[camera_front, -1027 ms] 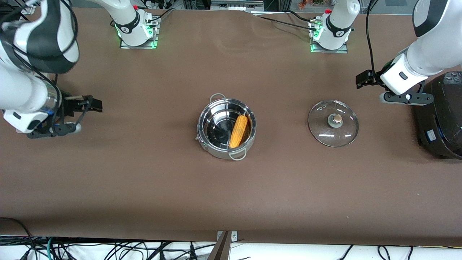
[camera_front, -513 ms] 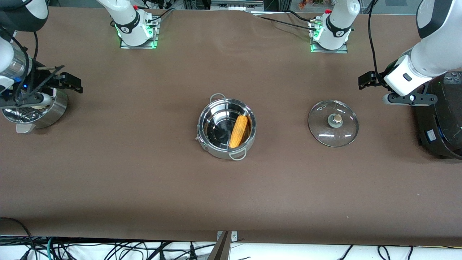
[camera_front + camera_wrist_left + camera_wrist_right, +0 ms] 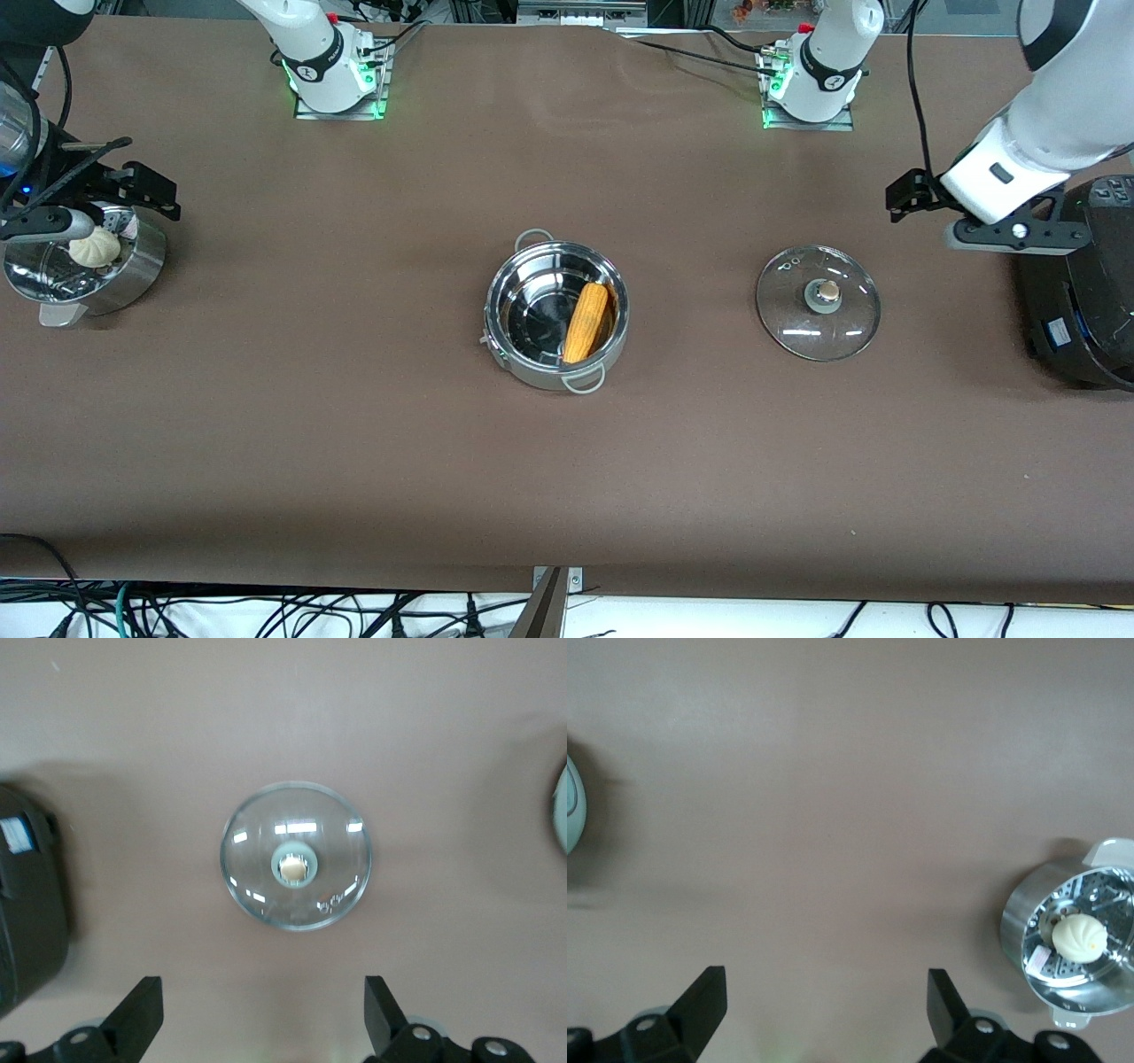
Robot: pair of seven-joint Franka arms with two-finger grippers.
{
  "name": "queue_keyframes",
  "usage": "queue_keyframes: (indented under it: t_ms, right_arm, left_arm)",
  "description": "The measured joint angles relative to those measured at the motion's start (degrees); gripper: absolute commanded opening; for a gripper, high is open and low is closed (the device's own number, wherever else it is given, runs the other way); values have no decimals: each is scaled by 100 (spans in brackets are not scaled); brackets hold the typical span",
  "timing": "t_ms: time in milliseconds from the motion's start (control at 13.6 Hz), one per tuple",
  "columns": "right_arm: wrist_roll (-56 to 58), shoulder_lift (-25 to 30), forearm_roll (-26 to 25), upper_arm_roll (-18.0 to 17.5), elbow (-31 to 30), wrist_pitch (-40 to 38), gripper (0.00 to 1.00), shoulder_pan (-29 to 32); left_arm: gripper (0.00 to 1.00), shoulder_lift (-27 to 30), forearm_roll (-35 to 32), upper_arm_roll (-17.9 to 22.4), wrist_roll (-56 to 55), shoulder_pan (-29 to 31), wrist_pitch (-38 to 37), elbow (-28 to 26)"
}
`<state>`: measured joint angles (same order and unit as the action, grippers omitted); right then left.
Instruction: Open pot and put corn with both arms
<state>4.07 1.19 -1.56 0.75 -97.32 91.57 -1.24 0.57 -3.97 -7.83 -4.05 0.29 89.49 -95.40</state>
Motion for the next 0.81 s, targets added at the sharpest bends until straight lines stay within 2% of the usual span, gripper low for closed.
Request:
queue_keyframes:
  t_ms: [147, 293, 807]
  right_arm:
    - [-26, -30, 1, 0, 99, -60, 100, 30]
    - [-69, -65, 124, 4, 136, -61, 100, 40]
    - [-117, -124, 261, 214, 237, -56, 100, 62]
  left_arm:
    - [100, 20, 103, 188, 4, 8, -237, 316]
    - [100, 23, 262, 332, 10, 20, -395, 375]
    - [100, -20, 297, 343, 10, 22, -400, 375]
